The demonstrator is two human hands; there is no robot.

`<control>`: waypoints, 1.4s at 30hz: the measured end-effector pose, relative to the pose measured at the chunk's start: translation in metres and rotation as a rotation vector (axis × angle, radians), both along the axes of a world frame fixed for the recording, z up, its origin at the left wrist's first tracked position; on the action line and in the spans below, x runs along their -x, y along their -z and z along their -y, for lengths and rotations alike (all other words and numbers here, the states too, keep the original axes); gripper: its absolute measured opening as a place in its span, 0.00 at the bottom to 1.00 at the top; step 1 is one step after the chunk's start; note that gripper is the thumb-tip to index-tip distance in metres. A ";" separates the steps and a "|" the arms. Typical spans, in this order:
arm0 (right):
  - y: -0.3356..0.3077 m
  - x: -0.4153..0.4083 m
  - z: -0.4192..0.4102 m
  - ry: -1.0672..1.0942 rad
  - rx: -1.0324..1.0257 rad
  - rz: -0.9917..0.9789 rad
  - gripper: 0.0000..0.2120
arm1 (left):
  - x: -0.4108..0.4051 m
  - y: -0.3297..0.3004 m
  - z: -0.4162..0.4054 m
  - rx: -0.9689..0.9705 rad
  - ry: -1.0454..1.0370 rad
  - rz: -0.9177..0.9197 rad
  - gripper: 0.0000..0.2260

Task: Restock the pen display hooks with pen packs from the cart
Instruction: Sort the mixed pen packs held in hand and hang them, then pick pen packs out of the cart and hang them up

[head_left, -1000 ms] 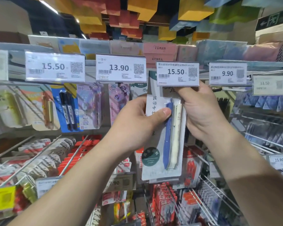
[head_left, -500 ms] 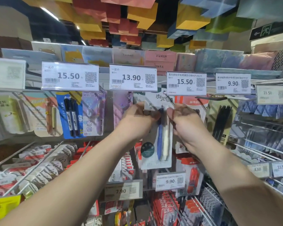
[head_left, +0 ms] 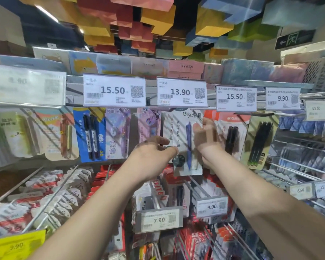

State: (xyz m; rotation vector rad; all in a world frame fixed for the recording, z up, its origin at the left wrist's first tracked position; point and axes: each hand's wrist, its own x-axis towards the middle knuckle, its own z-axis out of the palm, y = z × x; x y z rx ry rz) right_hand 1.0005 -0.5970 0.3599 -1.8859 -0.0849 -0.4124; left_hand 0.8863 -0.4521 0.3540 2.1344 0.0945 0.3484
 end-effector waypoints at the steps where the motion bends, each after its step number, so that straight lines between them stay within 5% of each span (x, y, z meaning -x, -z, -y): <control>1: -0.001 0.000 -0.003 0.004 -0.018 -0.015 0.23 | 0.002 0.001 -0.002 0.009 0.013 0.018 0.22; 5: 0.003 0.003 -0.012 0.056 -0.037 -0.070 0.25 | 0.013 0.004 -0.011 0.081 0.069 0.099 0.10; 10: 0.017 0.039 -0.007 0.009 -0.071 -0.062 0.30 | 0.024 0.011 -0.007 0.287 0.176 0.181 0.13; 13: 0.034 0.069 0.010 0.025 0.026 0.004 0.24 | 0.027 0.018 0.006 0.398 0.239 0.225 0.13; 20: 0.070 0.151 0.099 0.101 -0.094 0.198 0.06 | 0.055 0.033 0.079 0.510 0.400 0.240 0.05; 25: 0.097 0.226 0.201 0.284 -0.146 0.213 0.06 | 0.076 0.053 0.177 0.555 0.623 0.121 0.05; 28: 0.129 0.278 0.278 0.427 -0.254 0.182 0.15 | 0.098 0.072 0.258 0.599 0.763 -0.049 0.07; 31: 0.158 0.332 0.355 0.586 -0.297 0.123 0.05 | 0.127 0.098 0.345 0.645 0.865 -0.224 0.06; 42: 0.242 0.476 0.546 0.989 -0.488 -0.141 0.08 | 0.200 0.212 0.551 0.401 1.058 -0.628 0.06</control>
